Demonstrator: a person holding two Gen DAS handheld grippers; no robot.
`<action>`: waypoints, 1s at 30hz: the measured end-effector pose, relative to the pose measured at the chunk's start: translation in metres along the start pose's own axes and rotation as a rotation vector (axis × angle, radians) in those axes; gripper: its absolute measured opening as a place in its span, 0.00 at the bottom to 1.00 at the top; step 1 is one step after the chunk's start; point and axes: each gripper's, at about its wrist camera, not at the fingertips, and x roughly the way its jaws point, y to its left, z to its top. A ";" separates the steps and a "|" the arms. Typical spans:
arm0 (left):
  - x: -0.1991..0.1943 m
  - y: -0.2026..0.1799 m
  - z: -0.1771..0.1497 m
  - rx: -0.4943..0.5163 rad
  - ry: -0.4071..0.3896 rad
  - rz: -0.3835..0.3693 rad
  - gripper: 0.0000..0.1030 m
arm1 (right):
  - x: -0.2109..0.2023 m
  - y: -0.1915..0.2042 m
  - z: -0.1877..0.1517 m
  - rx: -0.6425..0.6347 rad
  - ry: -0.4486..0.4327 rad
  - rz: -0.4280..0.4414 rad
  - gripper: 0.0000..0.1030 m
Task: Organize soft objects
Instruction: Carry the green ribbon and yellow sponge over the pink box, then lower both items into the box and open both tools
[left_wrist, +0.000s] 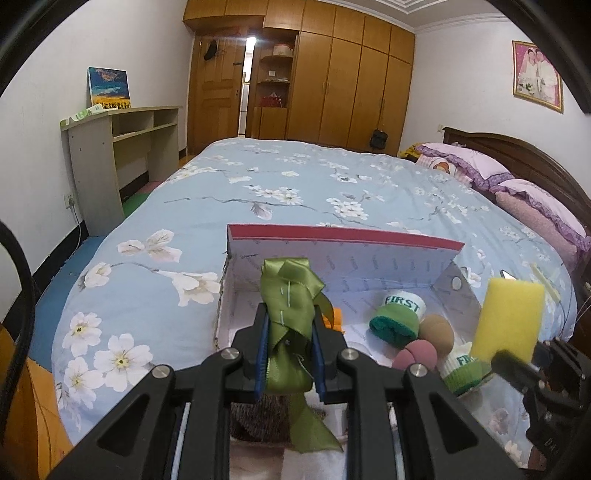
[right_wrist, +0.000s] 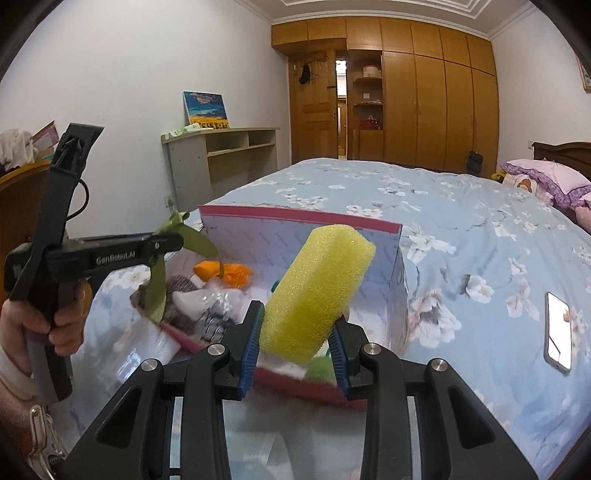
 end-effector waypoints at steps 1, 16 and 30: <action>0.003 -0.001 0.000 0.002 0.001 0.002 0.20 | 0.003 0.000 0.002 -0.002 0.001 0.000 0.34; 0.029 0.001 -0.005 -0.004 0.045 0.010 0.27 | 0.055 -0.019 0.018 0.039 0.057 -0.004 0.34; 0.026 -0.011 -0.008 0.042 0.054 -0.018 0.45 | 0.064 -0.022 0.015 0.054 0.085 -0.022 0.44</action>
